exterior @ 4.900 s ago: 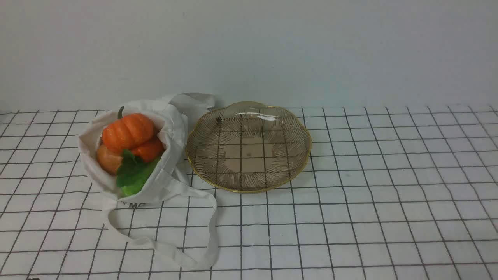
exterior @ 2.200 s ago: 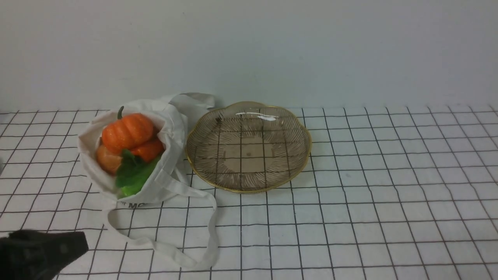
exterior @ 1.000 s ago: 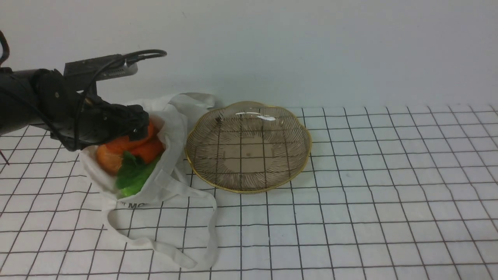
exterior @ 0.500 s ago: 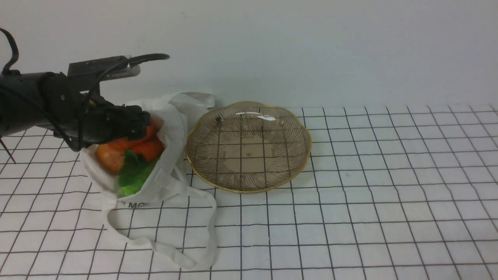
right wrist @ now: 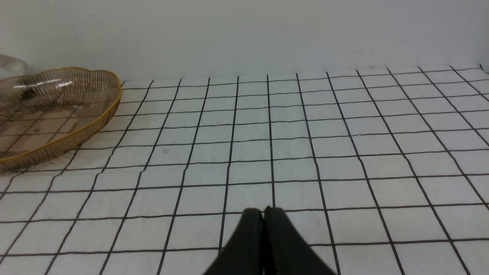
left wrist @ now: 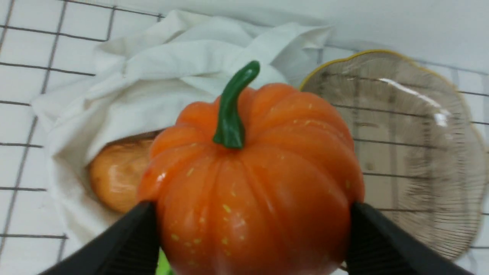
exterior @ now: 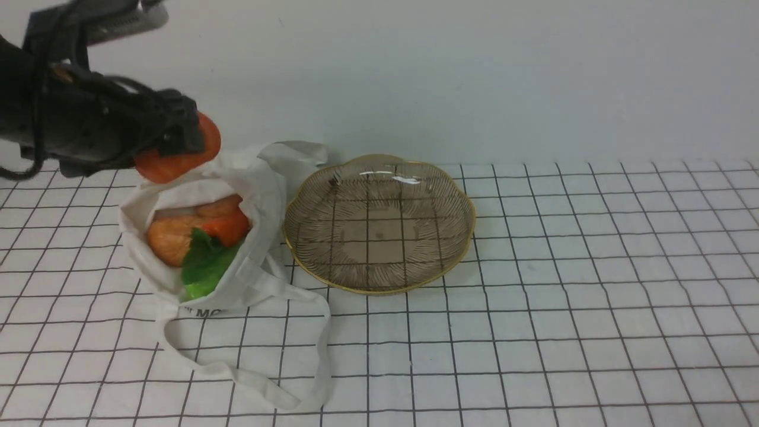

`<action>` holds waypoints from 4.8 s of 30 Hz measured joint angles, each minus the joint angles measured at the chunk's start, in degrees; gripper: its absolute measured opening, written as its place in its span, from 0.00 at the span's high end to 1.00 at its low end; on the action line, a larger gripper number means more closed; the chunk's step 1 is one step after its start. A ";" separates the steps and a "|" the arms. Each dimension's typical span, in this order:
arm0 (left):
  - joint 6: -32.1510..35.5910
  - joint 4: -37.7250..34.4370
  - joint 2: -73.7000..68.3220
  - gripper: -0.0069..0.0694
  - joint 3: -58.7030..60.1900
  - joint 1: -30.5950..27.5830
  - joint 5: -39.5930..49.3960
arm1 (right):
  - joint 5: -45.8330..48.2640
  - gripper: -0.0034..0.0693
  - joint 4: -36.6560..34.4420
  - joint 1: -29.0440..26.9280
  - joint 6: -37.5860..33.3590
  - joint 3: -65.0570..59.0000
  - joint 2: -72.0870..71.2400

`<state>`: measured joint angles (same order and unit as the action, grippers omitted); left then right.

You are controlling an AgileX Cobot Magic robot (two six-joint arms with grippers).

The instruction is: Take vegetables from bag on white checkered tablecloth place on plate.

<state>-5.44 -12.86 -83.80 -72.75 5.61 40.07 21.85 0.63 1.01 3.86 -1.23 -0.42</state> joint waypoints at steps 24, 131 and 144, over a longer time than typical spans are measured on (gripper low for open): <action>2.43 -6.64 -34.74 0.12 -15.28 18.60 -12.40 | 0.00 0.97 0.00 0.00 0.00 0.00 0.00; 2.06 13.86 84.39 0.92 74.36 -2.46 -18.56 | -0.06 0.97 0.00 0.00 -0.01 0.00 -0.05; 2.06 13.86 84.39 0.92 74.36 -2.46 -18.46 | -0.06 0.97 0.00 0.00 -0.01 0.00 -0.05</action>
<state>-3.38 1.00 0.59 1.61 3.15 21.61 21.80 0.63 1.01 3.85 -1.23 -0.47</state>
